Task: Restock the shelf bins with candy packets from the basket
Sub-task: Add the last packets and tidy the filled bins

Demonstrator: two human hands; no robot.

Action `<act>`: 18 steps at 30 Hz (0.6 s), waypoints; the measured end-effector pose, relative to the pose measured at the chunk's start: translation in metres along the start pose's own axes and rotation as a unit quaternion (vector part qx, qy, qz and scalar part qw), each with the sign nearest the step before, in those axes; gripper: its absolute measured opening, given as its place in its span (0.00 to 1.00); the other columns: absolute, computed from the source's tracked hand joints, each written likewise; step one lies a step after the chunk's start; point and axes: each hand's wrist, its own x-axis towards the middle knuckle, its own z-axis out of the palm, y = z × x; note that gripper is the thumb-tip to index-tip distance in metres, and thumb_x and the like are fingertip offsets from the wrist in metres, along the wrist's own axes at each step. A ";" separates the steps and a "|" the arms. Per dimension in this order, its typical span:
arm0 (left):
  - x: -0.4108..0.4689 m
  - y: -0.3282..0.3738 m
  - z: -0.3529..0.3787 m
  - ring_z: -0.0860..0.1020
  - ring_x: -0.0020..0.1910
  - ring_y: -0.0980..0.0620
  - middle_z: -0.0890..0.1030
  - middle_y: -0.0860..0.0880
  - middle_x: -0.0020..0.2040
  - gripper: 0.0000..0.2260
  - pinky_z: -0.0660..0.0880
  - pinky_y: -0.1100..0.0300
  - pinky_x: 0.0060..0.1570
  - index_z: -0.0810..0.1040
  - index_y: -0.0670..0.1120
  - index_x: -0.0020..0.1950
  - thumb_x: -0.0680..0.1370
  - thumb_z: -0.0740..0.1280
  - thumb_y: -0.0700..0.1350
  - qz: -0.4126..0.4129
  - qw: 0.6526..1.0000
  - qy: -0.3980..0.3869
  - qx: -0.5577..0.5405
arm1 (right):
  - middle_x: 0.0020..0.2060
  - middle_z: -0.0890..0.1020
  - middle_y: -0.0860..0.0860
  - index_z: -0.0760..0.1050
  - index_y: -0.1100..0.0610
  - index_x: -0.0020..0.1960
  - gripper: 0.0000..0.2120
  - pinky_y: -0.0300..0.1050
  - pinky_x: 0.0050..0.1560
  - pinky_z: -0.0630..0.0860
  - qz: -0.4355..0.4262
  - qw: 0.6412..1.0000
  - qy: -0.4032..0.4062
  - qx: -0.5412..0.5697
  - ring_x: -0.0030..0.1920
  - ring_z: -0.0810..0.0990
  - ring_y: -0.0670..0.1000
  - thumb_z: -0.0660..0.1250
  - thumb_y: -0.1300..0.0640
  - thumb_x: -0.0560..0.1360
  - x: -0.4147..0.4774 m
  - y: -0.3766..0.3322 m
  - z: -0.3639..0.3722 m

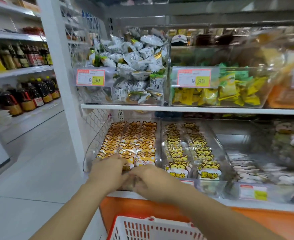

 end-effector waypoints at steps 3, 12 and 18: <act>-0.012 0.053 -0.026 0.78 0.59 0.52 0.79 0.57 0.59 0.15 0.71 0.52 0.59 0.76 0.60 0.63 0.79 0.61 0.62 0.051 0.990 0.129 -0.036 | 0.57 0.82 0.47 0.78 0.46 0.64 0.14 0.48 0.55 0.76 -0.010 0.997 0.069 0.013 0.55 0.77 0.49 0.63 0.53 0.79 -0.058 0.022 -0.034; -0.020 0.248 -0.017 0.78 0.44 0.52 0.80 0.57 0.44 0.10 0.72 0.54 0.54 0.81 0.55 0.47 0.74 0.60 0.51 0.331 0.903 0.265 -0.068 | 0.36 0.71 0.32 0.78 0.44 0.48 0.08 0.44 0.38 0.75 0.202 0.932 0.294 -0.065 0.41 0.76 0.43 0.61 0.46 0.75 -0.239 0.164 -0.062; 0.001 0.312 -0.004 0.78 0.55 0.47 0.78 0.51 0.58 0.21 0.75 0.47 0.62 0.79 0.55 0.58 0.65 0.76 0.48 0.354 0.912 0.202 -0.036 | 0.42 0.72 0.44 0.75 0.49 0.50 0.12 0.40 0.35 0.68 0.285 0.909 0.278 -0.121 0.42 0.75 0.53 0.71 0.59 0.68 -0.280 0.221 -0.062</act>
